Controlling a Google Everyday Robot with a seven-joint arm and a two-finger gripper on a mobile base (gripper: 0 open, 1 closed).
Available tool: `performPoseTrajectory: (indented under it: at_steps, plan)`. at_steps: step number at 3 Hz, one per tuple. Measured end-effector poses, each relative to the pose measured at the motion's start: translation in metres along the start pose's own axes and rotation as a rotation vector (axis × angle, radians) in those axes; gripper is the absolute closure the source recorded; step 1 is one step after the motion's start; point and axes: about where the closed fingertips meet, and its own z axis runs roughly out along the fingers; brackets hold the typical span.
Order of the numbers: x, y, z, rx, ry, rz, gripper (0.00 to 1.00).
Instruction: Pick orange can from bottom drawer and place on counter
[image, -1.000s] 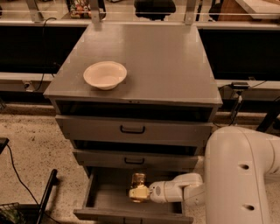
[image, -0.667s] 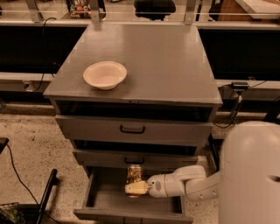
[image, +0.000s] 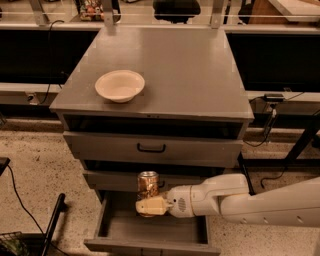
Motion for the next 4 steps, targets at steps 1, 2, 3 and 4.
performPoseTrajectory:
  at_steps: [1, 2, 3, 4]
  plan:
    - [0.033, -0.041, -0.011, -0.044, -0.011, -0.090, 1.00]
    - [0.074, -0.076, -0.025, -0.109, -0.027, -0.165, 1.00]
    - [0.118, -0.109, -0.046, -0.162, -0.024, -0.210, 1.00]
    - [0.163, -0.126, -0.070, -0.239, 0.007, -0.224, 1.00]
